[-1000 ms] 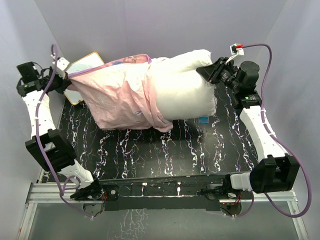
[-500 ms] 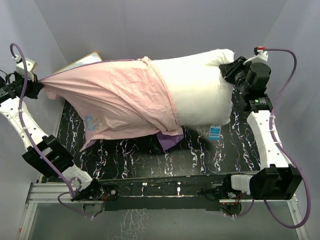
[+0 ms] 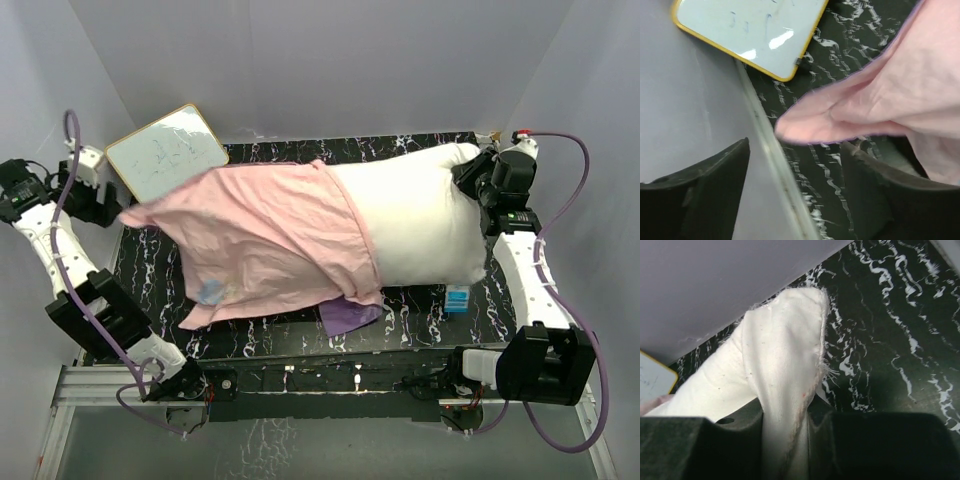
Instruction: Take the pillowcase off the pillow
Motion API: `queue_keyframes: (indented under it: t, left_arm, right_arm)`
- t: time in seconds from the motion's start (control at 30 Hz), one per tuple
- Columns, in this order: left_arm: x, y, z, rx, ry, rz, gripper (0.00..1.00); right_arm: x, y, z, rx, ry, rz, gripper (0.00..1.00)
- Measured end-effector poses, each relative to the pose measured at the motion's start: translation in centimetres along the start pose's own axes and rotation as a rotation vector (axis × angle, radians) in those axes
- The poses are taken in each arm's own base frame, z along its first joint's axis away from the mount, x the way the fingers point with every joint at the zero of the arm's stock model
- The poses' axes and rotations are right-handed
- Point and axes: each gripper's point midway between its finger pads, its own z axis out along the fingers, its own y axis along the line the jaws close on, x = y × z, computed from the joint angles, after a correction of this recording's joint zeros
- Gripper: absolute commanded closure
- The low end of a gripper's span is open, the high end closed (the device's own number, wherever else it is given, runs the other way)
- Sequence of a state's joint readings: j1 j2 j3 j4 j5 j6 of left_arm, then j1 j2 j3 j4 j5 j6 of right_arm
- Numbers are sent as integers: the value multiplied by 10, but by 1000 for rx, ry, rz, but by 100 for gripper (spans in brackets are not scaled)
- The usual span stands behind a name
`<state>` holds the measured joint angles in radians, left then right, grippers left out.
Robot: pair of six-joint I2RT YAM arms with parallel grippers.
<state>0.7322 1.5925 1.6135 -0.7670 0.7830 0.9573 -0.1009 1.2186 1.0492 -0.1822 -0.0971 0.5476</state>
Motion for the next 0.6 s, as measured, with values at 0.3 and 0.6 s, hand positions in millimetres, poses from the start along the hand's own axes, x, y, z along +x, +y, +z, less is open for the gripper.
queue_keyframes:
  t: [0.3, 0.6]
  left_arm:
    - [-33, -217, -1, 424, -43, 342, 3]
    - [78, -319, 22, 690, 216, 330, 3]
  right_arm:
    - [-1, -37, 18, 98, -44, -94, 92]
    - [0, -30, 20, 49, -44, -165, 92]
